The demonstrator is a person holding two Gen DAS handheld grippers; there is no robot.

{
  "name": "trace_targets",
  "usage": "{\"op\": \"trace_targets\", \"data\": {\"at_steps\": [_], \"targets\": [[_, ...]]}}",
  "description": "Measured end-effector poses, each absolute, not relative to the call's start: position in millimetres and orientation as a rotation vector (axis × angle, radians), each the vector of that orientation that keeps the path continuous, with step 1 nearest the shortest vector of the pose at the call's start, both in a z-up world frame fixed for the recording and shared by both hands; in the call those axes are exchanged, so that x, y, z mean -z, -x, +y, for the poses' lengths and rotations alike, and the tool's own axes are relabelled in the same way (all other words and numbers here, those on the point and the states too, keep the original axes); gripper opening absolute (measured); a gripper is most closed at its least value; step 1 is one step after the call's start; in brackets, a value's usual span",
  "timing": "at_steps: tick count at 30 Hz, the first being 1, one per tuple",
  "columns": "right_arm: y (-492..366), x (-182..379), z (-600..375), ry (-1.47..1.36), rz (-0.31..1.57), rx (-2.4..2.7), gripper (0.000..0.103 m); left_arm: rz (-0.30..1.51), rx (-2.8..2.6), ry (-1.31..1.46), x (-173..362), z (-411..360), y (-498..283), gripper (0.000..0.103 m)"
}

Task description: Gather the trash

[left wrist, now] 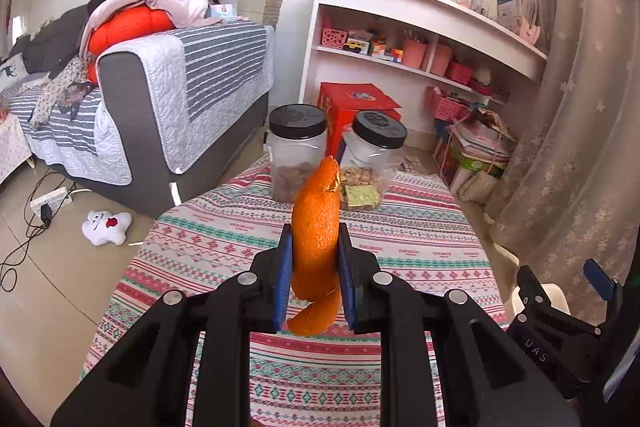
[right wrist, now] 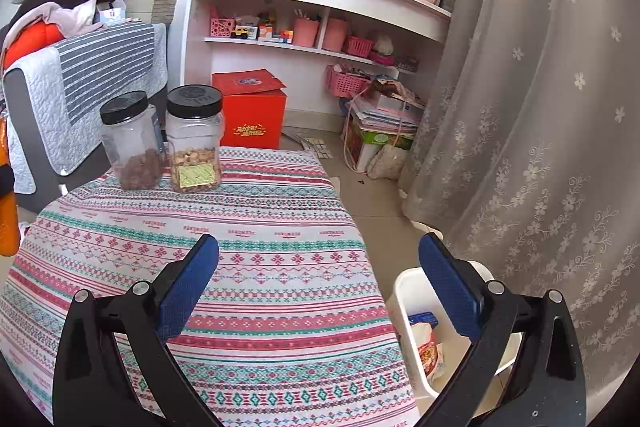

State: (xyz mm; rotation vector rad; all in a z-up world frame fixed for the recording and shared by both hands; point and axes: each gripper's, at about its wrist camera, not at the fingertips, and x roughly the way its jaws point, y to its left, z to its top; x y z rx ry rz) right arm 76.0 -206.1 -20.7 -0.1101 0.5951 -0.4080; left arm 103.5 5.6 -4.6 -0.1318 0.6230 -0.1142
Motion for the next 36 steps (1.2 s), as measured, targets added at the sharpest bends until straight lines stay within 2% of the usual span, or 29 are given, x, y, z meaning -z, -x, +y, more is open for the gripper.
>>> {"op": "trace_targets", "data": {"at_steps": [10, 23, 25, 27, 29, 31, 33, 36], "targets": [[-21, -12, -328, 0.060, 0.471, 0.724, 0.096, 0.649, 0.342, 0.039, 7, -120, -99, 0.021], [58, -16, -464, -0.166, 0.455, 1.027, 0.096, 0.742, 0.698, 0.044, -4, -320, -96, 0.026], [65, -15, -475, -0.199, 0.451, 1.048, 0.096, 0.773, 0.742, 0.059, -4, -336, -95, 0.031], [69, -15, -479, -0.219, 0.443, 1.053, 0.096, 0.785, 0.758, 0.073, -5, -342, -91, 0.056], [72, -16, -478, -0.228, 0.424, 1.049, 0.096, 0.770, 0.746, 0.083, -8, -340, -85, 0.071], [76, -20, -472, -0.239, 0.381, 1.019, 0.096, 0.751, 0.719, 0.067, -12, -334, -81, 0.076], [80, -27, -463, -0.237, 0.326, 0.989, 0.096, 0.713, 0.658, 0.036, -18, -323, -76, 0.086], [87, -39, -447, -0.234, 0.252, 0.954, 0.096, 0.573, 0.532, -0.012, -33, -296, -61, 0.096]]}}
